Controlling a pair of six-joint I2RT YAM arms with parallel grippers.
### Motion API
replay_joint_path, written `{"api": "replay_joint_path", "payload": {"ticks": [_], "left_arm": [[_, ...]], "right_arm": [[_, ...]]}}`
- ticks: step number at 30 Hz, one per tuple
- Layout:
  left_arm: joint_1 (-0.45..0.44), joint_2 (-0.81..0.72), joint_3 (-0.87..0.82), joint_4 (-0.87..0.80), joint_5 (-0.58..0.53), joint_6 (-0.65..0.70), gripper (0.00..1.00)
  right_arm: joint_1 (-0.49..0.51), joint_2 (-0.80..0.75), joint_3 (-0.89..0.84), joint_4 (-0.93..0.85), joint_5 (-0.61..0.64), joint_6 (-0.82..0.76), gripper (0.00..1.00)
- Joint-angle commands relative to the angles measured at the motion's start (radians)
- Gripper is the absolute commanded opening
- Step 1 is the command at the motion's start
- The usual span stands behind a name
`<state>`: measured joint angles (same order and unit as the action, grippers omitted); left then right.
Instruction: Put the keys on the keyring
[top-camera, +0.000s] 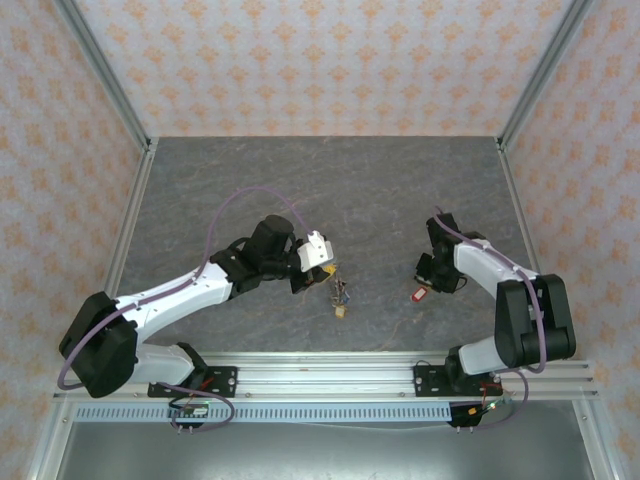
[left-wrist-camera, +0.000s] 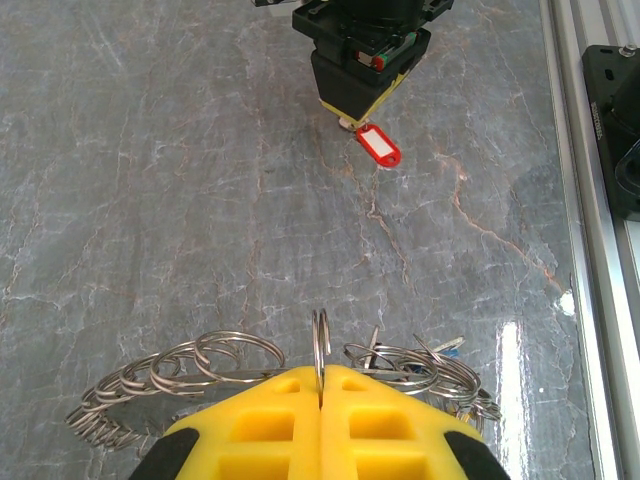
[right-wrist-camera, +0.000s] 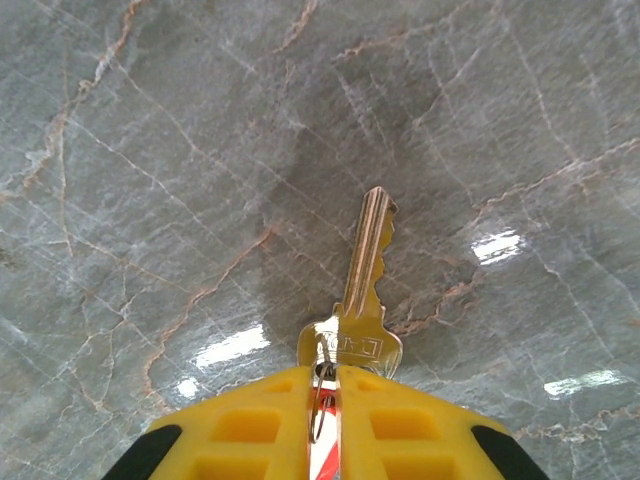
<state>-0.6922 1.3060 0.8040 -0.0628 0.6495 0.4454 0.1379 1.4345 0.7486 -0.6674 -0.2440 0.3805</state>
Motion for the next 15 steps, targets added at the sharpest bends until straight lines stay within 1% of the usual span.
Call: {"api": "replay_joint_path", "payload": {"ticks": [1, 15], "left_arm": [[-0.005, 0.001, 0.028, 0.026, 0.025, 0.003, 0.00], [-0.005, 0.003, 0.030, 0.027, 0.029, 0.001, 0.00]], "right_arm": [[0.005, 0.012, 0.005, -0.040, 0.007, -0.006, 0.14], [0.005, -0.032, 0.014, -0.044, 0.021, -0.005, 0.14]]}}
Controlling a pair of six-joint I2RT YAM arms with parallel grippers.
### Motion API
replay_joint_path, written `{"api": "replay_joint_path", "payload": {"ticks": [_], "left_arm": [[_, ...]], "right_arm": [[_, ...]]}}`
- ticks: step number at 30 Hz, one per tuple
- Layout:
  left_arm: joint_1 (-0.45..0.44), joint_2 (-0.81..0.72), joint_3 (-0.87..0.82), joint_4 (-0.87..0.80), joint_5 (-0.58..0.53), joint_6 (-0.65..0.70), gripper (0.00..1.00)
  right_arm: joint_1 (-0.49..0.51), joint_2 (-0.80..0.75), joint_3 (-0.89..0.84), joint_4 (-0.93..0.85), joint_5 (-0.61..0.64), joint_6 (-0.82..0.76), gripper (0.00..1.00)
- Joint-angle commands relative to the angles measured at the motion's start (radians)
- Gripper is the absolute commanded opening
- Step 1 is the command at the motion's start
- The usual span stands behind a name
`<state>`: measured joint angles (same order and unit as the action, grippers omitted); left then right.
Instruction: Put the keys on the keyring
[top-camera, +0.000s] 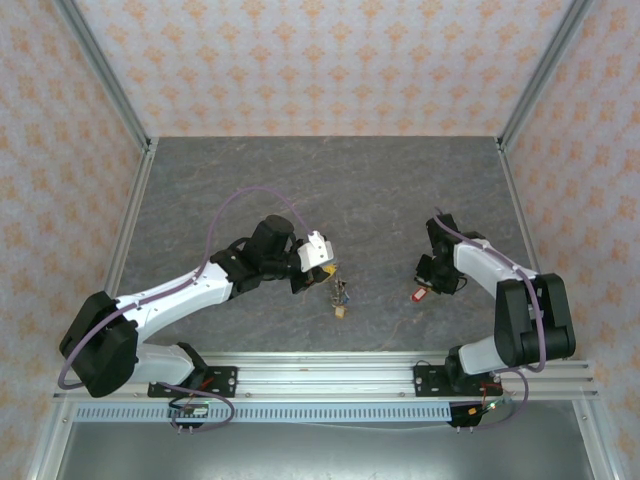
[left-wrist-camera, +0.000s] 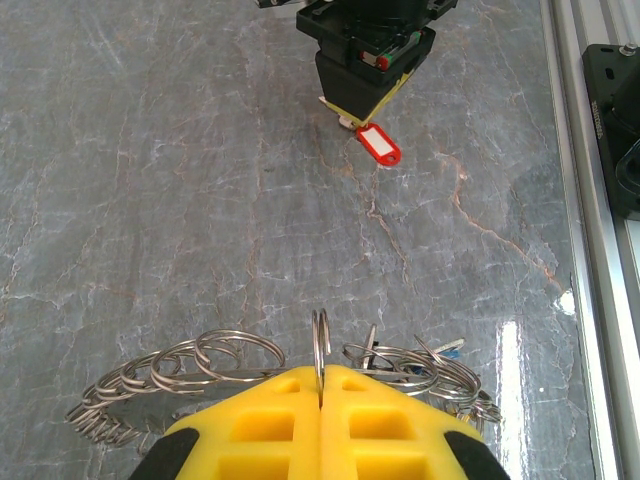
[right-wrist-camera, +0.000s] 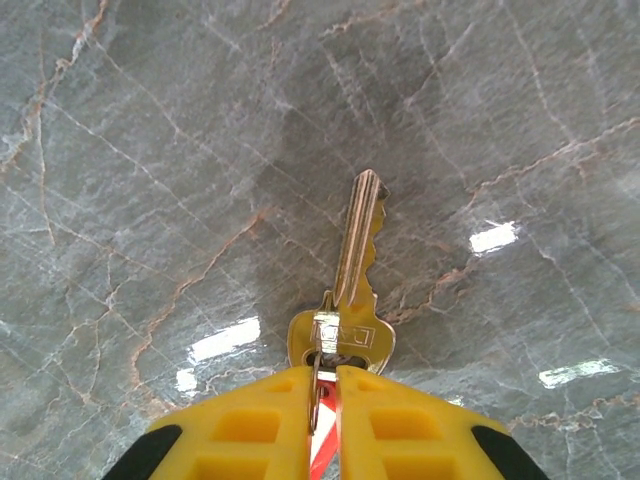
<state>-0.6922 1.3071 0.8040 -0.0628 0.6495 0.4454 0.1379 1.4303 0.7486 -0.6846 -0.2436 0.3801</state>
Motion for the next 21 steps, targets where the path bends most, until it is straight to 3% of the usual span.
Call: {"api": "replay_joint_path", "payload": {"ticks": [1, 14, 21], "left_arm": [[-0.006, 0.001, 0.029, 0.027, 0.029, 0.000, 0.00], [-0.006, -0.004, 0.034, 0.007, 0.025, 0.007, 0.00], [-0.005, -0.002, 0.032, 0.012, 0.025, 0.006, 0.00]], "right_arm": [[0.005, -0.030, 0.014, -0.024, 0.023, -0.007, 0.14], [0.005, -0.010, 0.013, -0.009, 0.025, -0.015, 0.10], [0.005, -0.053, 0.016, -0.028, 0.018, -0.020, 0.00]]}}
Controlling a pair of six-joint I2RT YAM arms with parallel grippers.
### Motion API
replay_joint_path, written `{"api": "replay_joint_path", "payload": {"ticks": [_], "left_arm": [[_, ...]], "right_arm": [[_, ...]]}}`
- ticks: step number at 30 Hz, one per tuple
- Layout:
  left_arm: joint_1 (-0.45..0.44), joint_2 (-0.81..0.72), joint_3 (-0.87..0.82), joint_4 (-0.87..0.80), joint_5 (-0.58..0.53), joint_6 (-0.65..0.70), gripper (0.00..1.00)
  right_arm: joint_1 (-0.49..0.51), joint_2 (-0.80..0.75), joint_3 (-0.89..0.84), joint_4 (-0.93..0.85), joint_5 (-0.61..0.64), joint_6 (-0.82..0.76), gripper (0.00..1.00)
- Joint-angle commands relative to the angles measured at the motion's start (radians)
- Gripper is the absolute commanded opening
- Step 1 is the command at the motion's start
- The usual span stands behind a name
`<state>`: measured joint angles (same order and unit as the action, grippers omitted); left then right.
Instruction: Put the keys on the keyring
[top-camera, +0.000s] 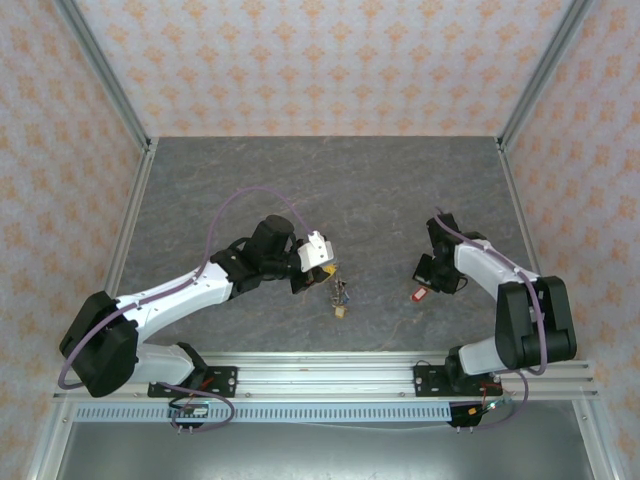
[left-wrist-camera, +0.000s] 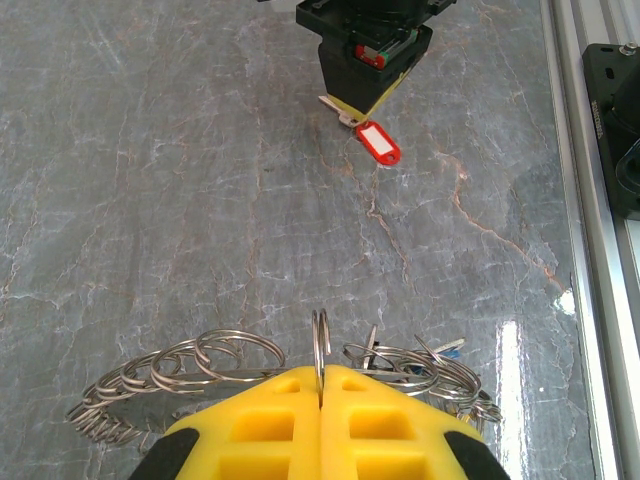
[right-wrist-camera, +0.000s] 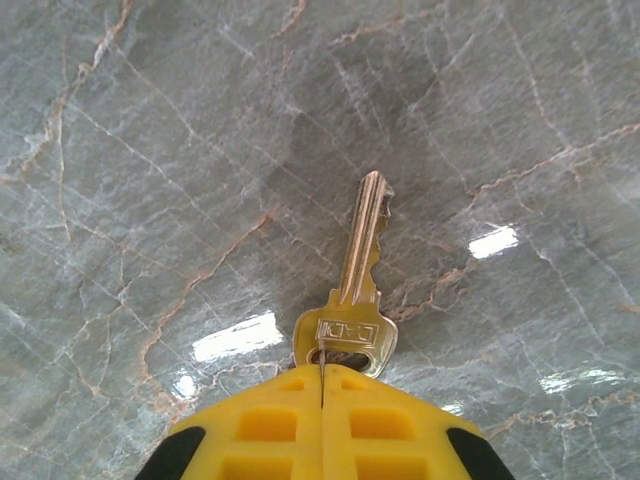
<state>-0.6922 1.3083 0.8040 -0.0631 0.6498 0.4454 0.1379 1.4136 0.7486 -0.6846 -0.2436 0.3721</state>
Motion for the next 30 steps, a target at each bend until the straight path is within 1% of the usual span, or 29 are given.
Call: {"api": "replay_joint_path", "payload": {"ticks": [1, 4, 6, 10, 15, 18, 22, 30], "left_arm": [[-0.006, -0.004, 0.033, 0.016, 0.024, 0.005, 0.00], [-0.005, -0.003, 0.030, 0.025, 0.028, -0.003, 0.00], [-0.006, -0.003, 0.029, 0.033, 0.031, -0.009, 0.00], [-0.005, -0.004, 0.029, 0.041, 0.031, -0.017, 0.00], [-0.005, -0.011, 0.026, 0.051, 0.035, -0.023, 0.00], [-0.006, -0.010, 0.026, 0.057, 0.046, -0.029, 0.00], [-0.005, -0.004, 0.026, 0.072, 0.060, -0.039, 0.00], [-0.010, -0.004, 0.028, 0.081, 0.065, -0.036, 0.00]], "right_arm": [[0.006, -0.050, 0.018, -0.032, 0.012, -0.015, 0.00], [0.006, -0.120, 0.016, -0.014, -0.042, -0.032, 0.00], [0.006, -0.198, 0.002, 0.035, -0.100, -0.037, 0.00], [0.006, -0.384, -0.085, 0.261, -0.272, -0.020, 0.00], [0.011, -0.561, -0.199, 0.516, -0.403, -0.031, 0.00], [0.020, -0.636, -0.232, 0.583, -0.437, -0.092, 0.00], [0.046, -0.712, -0.287, 0.653, -0.502, -0.238, 0.00], [0.153, -0.741, -0.301, 0.668, -0.579, -0.537, 0.00]]}}
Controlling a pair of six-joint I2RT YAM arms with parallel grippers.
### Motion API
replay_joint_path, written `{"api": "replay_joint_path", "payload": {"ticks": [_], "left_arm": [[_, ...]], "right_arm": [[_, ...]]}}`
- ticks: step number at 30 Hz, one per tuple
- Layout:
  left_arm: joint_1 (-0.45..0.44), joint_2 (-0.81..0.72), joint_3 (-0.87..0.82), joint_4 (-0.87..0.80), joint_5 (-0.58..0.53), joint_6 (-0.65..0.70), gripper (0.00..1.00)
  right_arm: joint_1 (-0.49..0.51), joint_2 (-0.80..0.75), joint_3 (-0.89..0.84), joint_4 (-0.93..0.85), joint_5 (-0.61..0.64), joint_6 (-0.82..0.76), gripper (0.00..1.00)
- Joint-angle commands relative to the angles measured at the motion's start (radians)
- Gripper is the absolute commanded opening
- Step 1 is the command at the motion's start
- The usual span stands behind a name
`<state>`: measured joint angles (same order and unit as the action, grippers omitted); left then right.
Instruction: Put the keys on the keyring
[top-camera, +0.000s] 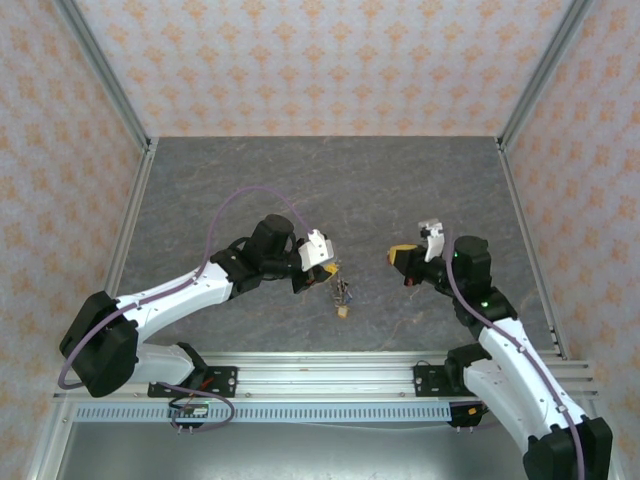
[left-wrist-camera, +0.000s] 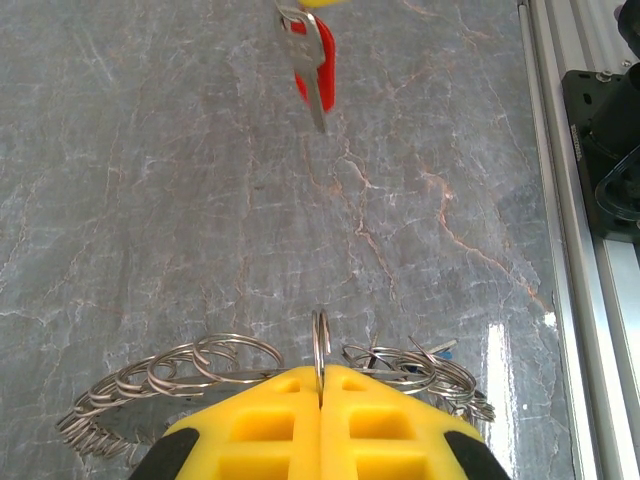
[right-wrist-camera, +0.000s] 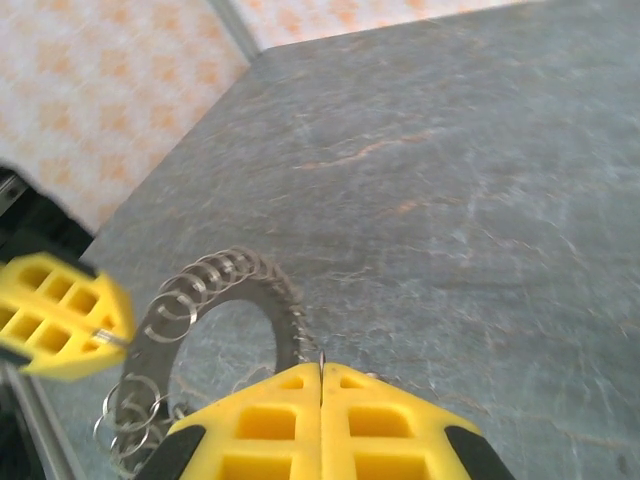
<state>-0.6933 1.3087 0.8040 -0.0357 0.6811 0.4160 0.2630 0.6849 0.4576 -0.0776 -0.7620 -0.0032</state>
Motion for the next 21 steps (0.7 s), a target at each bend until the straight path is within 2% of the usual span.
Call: {"api": "replay_joint_path", "payload": {"ticks": [1, 7, 15, 21], "left_arm": [[-0.009, -0.005, 0.029, 0.053, 0.035, -0.006, 0.00], [-0.017, -0.011, 0.027, 0.052, 0.037, -0.014, 0.00], [-0.021, -0.010, 0.029, 0.059, 0.034, -0.024, 0.00], [-0.023, -0.006, 0.029, 0.065, 0.034, -0.037, 0.00]], "right_arm": [[0.044, -0.012, -0.017, 0.077, -0.052, -0.187, 0.00], [0.110, -0.009, -0.011, 0.121, -0.031, -0.256, 0.00], [0.210, 0.030, 0.021, 0.067, 0.023, -0.398, 0.00], [0.252, 0.073, 0.030, 0.095, -0.005, -0.397, 0.00]]}}
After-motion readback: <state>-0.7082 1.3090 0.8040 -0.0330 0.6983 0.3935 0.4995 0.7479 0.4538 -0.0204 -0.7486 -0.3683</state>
